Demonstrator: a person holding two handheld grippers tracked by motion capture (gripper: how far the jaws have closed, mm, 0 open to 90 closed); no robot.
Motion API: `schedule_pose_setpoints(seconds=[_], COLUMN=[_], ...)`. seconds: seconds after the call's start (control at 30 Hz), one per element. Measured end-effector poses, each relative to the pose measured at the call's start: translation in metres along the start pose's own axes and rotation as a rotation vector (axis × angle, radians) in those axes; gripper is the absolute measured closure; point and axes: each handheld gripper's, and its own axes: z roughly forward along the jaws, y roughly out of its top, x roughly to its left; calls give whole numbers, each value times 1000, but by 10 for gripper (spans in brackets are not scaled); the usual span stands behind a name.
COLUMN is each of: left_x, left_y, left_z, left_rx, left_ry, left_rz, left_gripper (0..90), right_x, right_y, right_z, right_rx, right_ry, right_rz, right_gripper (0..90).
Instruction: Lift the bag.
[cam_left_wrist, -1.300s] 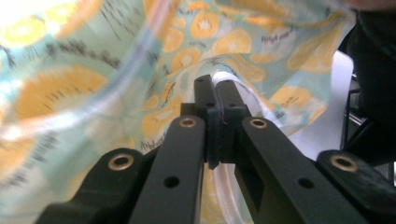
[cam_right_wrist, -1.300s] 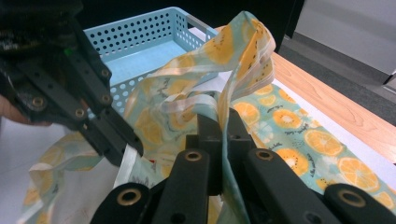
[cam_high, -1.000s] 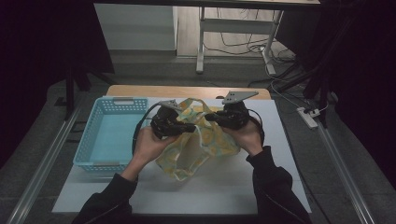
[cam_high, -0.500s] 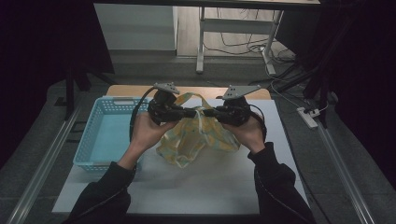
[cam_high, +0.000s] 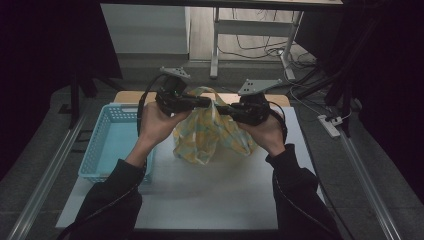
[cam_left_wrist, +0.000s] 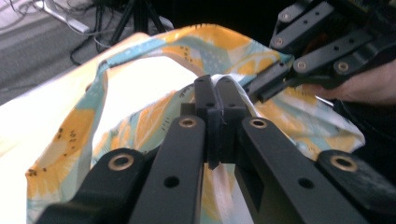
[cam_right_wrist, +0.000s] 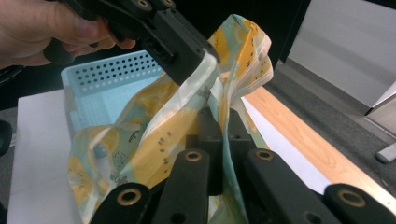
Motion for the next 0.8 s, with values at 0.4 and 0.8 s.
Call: schedule_pose_setpoints(seconds=[0.4,0.8], left_x=[0,-4], left_y=[28,50], left_z=[-13,-28], left_rx=[-69,-136], left_ry=[5,18], left_rz=[1,13], left_gripper=[900,900], right_x=[-4,-5], right_y=[29,53], right_z=[-13,-20], right_rx=[-54,-78], right_ry=[-40,-70], right_rz=[-3,-18], right_gripper=[896,896])
